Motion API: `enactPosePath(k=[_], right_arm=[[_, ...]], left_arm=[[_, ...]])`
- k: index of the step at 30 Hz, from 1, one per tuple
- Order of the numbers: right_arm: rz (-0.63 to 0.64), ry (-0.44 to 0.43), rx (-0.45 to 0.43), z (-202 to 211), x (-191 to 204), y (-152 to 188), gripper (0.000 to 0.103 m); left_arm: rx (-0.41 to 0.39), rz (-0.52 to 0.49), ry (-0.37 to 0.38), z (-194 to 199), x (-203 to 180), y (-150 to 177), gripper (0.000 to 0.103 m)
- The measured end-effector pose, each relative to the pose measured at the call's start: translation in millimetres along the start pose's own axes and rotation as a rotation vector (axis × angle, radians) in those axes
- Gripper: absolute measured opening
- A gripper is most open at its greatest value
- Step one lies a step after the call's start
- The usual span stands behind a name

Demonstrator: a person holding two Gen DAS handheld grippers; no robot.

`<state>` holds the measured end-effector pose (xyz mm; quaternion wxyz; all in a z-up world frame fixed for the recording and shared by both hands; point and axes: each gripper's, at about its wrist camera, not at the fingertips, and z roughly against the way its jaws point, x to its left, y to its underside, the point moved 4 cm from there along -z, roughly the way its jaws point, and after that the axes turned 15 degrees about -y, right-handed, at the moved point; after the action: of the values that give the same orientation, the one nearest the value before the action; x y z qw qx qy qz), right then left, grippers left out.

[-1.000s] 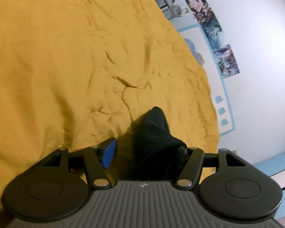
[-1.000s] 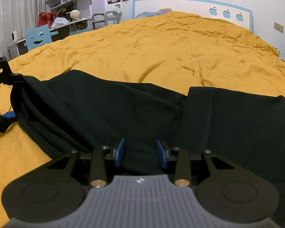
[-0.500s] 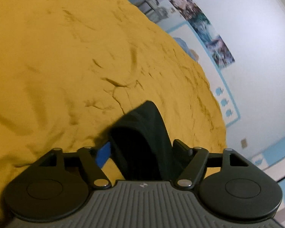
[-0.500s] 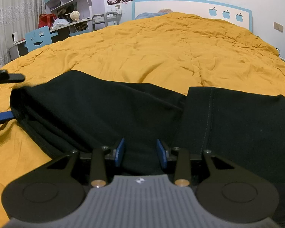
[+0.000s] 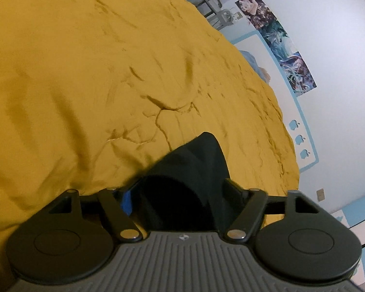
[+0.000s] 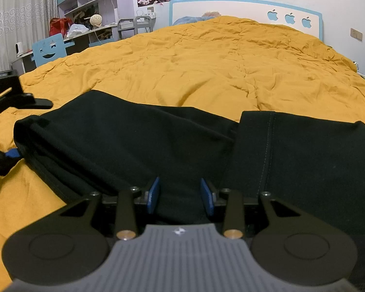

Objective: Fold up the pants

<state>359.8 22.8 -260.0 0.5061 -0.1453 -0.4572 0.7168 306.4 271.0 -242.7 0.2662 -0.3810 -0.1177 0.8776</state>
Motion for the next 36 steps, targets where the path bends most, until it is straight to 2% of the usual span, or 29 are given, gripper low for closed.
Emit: enactPosePath(k=[1,2,3,5,8,10,12,14,17,21,23,26,31,36], right_arm=[[0.0,0.0,0.002,0,0,0,0.034],[0.0,0.001,0.003,0,1,0,0.034],[0.002,0.003,0.004,0,1,-1,0.034],[0.009,0.009,0.005,0,3,-1,0.034],[-0.016,-0.009,0.046,1,2,-8,0.036],[-0.086,-0.104,0.065,14,-3,-23,0.035],[-0.137,-0.213,0.037,35,-10,-35,0.039],[-0.116,-0.238,-0.002,59,-17,-45,0.045],[-0.095,-0.215,-0.032,87,-39,-52,0.047],[-0.092,-0.094,-0.044,107,-81,-42,0.047],[-0.186,-0.1,-0.079,118,-106,-30,0.047],[-0.299,-0.122,-0.11,128,-131,-16,0.045],[-0.308,-0.115,-0.157,153,-147,-26,0.046],[-0.391,-0.102,-0.173,172,-174,-23,0.046]], left_arm=[[-0.011,-0.01,-0.018,-1,-2,0,0.06],[-0.021,-0.015,-0.038,-1,-2,0,0.032],[-0.023,-0.013,-0.045,0,-1,1,0.023],[-0.032,-0.026,-0.05,2,-3,1,0.02],[-0.051,-0.083,-0.075,7,-10,1,0.019],[-0.057,-0.11,-0.09,10,-13,0,0.019],[-0.067,-0.128,-0.099,14,-16,-1,0.018],[-0.1,-0.157,-0.105,23,-26,0,0.018],[-0.166,-0.227,-0.103,41,-51,7,0.017],[-0.233,-0.359,-0.05,68,-98,29,0.017],[-0.273,-0.445,-0.037,80,-126,46,0.017],[-0.294,-0.533,-0.011,91,-160,71,0.017],[-0.336,-0.696,0.039,107,-210,128,0.017],[-0.366,-0.883,0.048,102,-243,189,0.017]])
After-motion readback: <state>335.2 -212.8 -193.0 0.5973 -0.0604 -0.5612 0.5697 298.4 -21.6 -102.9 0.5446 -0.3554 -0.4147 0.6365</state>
